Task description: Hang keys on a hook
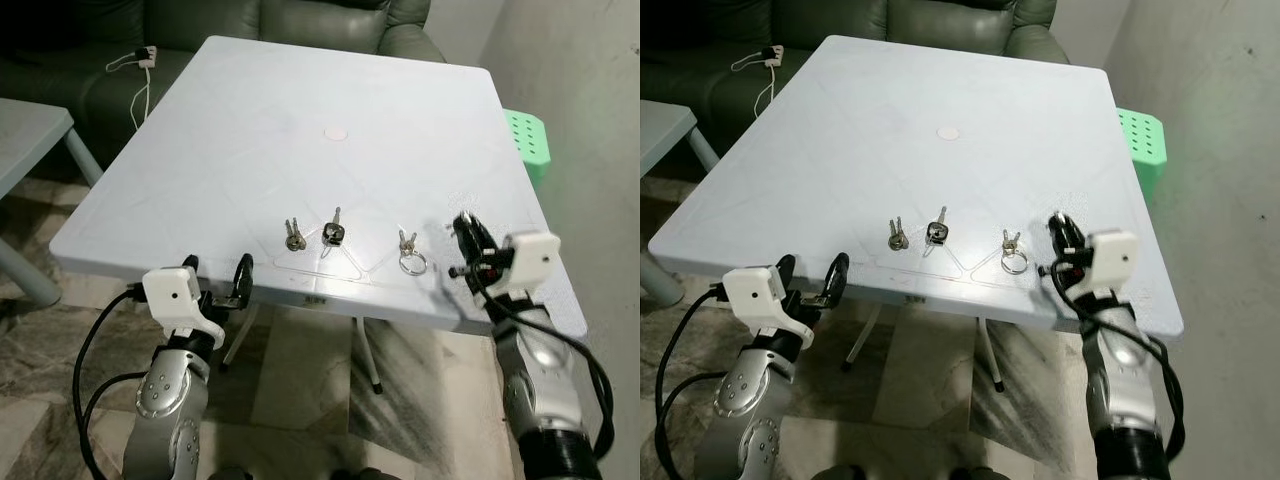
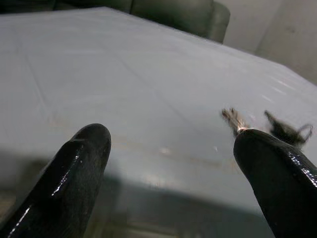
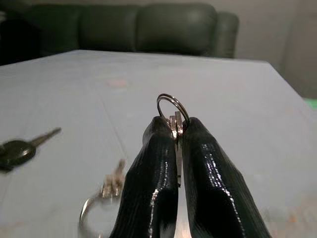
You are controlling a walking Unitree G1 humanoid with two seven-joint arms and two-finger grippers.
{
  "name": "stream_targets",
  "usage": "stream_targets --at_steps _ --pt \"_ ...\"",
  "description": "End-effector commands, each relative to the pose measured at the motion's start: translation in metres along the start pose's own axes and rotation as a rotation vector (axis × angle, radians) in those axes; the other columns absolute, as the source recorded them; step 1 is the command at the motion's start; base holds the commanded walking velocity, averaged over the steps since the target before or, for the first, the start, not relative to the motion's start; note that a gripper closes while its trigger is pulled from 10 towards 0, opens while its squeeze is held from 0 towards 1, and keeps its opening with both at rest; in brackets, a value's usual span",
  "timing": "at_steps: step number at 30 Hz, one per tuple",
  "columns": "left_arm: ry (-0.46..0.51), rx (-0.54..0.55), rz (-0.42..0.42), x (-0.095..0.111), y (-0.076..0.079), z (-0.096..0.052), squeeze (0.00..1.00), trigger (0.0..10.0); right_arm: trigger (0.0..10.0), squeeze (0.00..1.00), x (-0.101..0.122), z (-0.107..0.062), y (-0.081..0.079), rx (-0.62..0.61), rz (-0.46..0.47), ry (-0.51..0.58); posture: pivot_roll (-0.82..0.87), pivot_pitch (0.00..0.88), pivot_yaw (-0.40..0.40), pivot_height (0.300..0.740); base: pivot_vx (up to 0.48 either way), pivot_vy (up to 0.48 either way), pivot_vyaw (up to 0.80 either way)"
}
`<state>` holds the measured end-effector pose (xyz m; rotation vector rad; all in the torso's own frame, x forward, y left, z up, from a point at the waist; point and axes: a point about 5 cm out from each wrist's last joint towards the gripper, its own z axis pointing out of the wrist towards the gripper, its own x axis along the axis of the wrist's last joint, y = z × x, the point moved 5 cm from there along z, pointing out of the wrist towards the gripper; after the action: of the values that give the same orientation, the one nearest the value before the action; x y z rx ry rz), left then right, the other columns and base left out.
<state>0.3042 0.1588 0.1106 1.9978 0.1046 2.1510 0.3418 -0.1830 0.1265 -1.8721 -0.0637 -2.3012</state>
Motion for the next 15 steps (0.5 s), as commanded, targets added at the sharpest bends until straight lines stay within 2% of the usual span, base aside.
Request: stream_targets --at_steps 1,4,10,15 --pt "0.01 0.013 -0.004 0.001 -0.003 -0.006 0.0 10.0 10.0 0.0 0.003 -0.005 -0.001 -0.023 0.003 -0.004 0.02 0.147 -0.072 0.74 0.0 0.0 0.0" --pt "0.0 0.033 0.006 -0.001 -0.008 -0.011 0.0 10.0 10.0 0.0 0.0 -0.015 -0.002 -0.045 -0.006 -0.021 0.02 0.156 -0.065 0.74 0.0 0.0 0.0" --pt "-0.004 0.038 -0.003 -0.003 -0.008 -0.01 0.0 10.0 10.0 0.0 -0.003 -0.022 -0.004 -0.066 -0.033 -0.067 0.02 0.148 -0.057 0.74 0.0 0.0 0.0" --pt "0.018 0.021 0.009 0.004 -0.006 -0.003 0.0 10.0 10.0 0.0 -0.001 -0.022 -0.005 -0.069 -0.047 -0.078 0.02 0.126 -0.053 0.74 0.0 0.0 -0.73"
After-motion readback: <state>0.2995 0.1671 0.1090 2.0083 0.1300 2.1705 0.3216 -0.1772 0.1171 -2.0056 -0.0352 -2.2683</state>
